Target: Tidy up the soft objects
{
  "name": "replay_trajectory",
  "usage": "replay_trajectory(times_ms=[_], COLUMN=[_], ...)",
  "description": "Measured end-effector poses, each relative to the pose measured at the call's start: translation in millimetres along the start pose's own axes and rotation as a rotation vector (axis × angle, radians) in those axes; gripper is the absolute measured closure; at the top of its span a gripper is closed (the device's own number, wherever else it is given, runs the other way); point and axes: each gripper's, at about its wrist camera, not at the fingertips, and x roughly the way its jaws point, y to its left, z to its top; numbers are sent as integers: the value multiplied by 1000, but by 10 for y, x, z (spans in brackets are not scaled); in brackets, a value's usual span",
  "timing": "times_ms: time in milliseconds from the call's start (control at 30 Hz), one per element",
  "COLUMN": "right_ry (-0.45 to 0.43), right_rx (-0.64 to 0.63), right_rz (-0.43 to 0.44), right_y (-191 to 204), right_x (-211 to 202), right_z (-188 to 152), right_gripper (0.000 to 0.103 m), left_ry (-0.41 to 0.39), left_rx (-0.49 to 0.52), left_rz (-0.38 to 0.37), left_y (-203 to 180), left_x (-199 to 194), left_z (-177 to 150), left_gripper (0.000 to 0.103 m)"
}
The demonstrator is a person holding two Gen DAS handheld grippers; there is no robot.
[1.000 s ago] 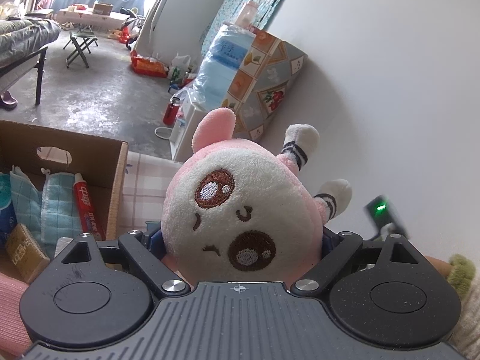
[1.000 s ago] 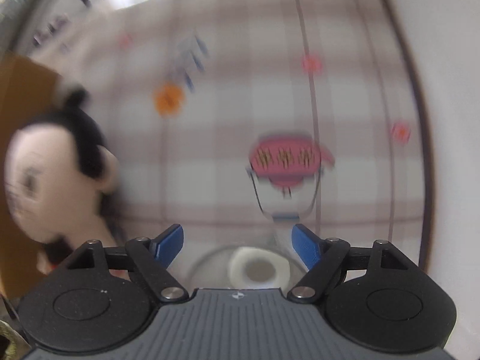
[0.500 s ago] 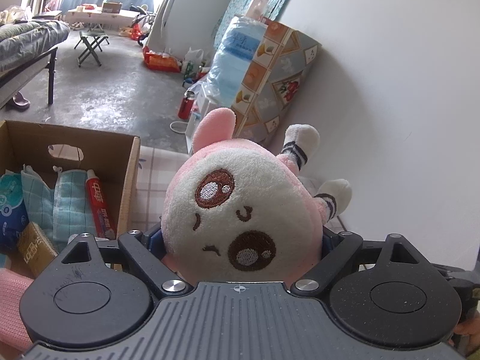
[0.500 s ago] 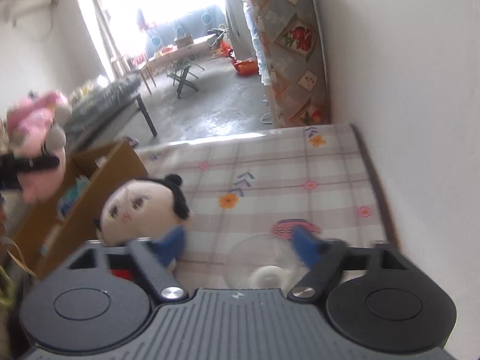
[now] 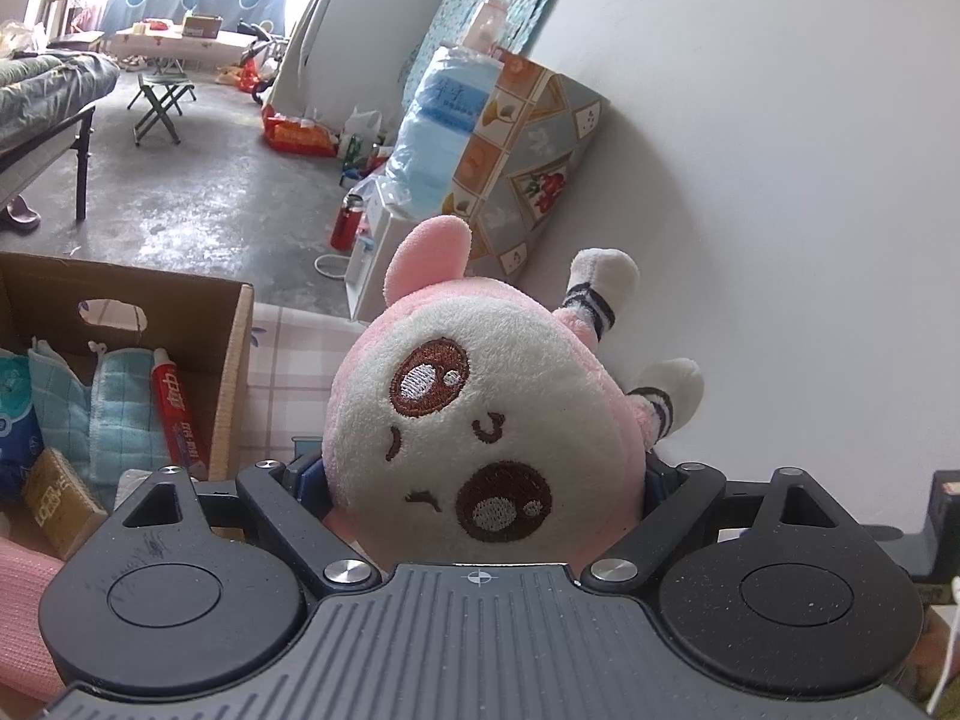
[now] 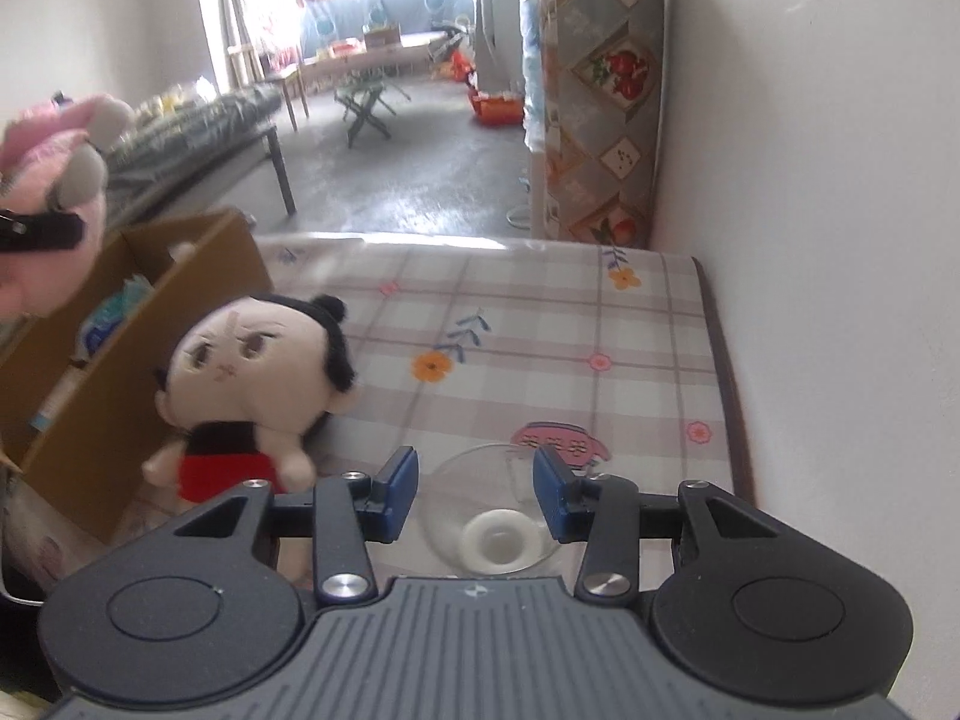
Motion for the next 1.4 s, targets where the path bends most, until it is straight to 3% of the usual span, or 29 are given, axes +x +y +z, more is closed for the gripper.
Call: replay_trajectory(times_ms=[100, 300, 433, 567, 667, 767, 900, 1100, 1400], right_ry=[-47, -141, -171, -165, -150, -128, -112, -112, -91], right_rx=[25, 33, 31, 9, -3, -2, 6, 25, 67], right_rz=[72, 312, 483, 582, 605, 618, 604, 560, 544], right_y=[168, 673, 1053, 1420, 1620, 1749, 1777, 1660, 1513], right_x=[-203, -429, -405, -289, -192, -102, -35, 26, 175], right_z=[-86, -193, -158, -103, -97, -86, -120, -156, -208], right_gripper=[57, 57, 57, 56, 56, 56, 55, 52, 52], left_ry=[-18, -76, -128, -135, -84, 17, 171, 325, 433], left_rx=[-1, -40, -55, -42, -32, -51, -127, -189, -339], left_rz=[6, 60, 129, 195, 241, 269, 275, 279, 260], left_y=[25, 232, 422, 559, 686, 893, 1252, 1542, 1800], left_x=[-139, -694, -1170, -1432, -1354, -1072, -564, -52, 208], left_z=[3, -12, -7, -35, -110, -222, -369, -550, -772], left_gripper=[13, 13, 13, 13, 13, 13, 13, 13, 9])
